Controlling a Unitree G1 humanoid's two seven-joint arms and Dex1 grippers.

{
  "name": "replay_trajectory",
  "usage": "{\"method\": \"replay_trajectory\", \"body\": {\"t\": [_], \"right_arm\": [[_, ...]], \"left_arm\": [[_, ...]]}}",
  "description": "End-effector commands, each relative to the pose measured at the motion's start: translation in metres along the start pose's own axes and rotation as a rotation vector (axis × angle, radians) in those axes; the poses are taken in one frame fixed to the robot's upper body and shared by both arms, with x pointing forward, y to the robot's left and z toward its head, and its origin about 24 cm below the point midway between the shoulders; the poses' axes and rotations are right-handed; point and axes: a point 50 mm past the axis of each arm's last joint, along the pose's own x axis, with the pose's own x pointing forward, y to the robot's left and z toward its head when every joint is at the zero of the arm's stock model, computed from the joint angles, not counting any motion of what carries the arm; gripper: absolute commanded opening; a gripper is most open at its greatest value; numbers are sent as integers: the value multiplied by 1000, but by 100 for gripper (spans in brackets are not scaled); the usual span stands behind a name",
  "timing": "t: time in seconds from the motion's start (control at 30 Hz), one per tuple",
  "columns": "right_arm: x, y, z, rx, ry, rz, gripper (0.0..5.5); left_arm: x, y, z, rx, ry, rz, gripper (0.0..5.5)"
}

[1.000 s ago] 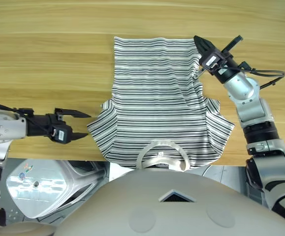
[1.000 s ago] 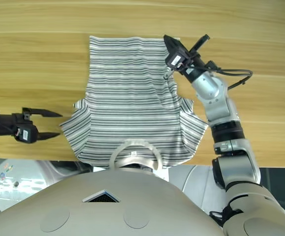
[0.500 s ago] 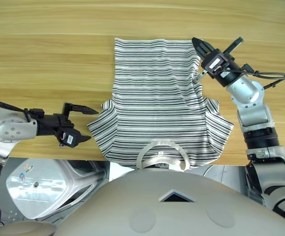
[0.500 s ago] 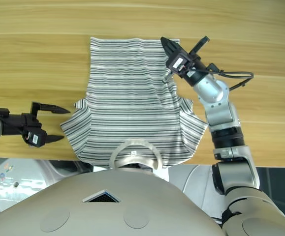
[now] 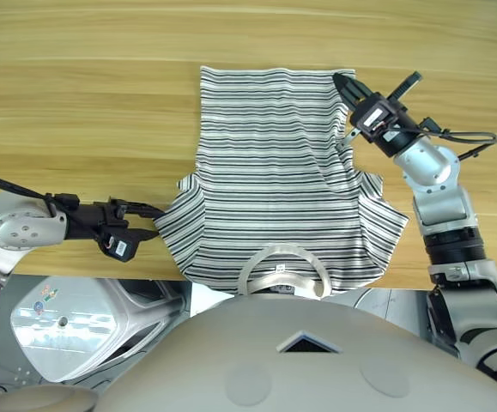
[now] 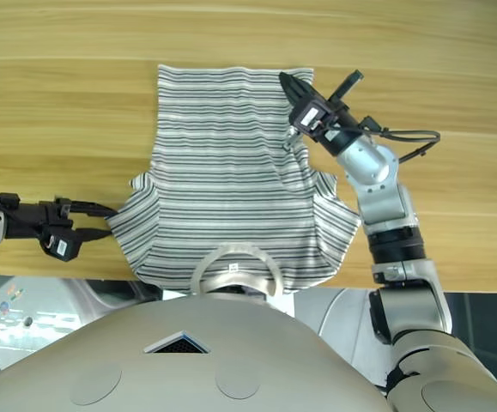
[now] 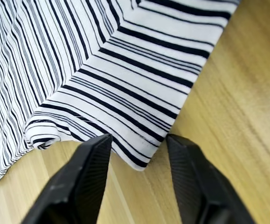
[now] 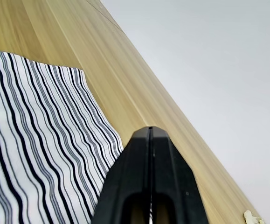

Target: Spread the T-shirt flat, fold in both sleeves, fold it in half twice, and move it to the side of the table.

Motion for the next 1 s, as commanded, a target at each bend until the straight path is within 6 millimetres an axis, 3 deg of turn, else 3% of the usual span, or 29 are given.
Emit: {"method": "replay_trajectory", "body": {"t": [0.03,0.33,0.47,0.67,1.0], "right_arm": [[-2,-1,1,11,1,1,0],[-4,2,0,20,5,8,0],[-4,4,0,23,3,11,0],[-5,9,-1,26,0,39,0],[-8,15,0,28,-4,65,0]], "left_arm": [[7,-12,-7,-33,43,-78,150],[11,-10,-6,-10,23,-67,4],[6,-2,-4,22,21,-15,4],[-17,18,5,99,52,112,4],[-22,24,15,148,52,125,4]]}}
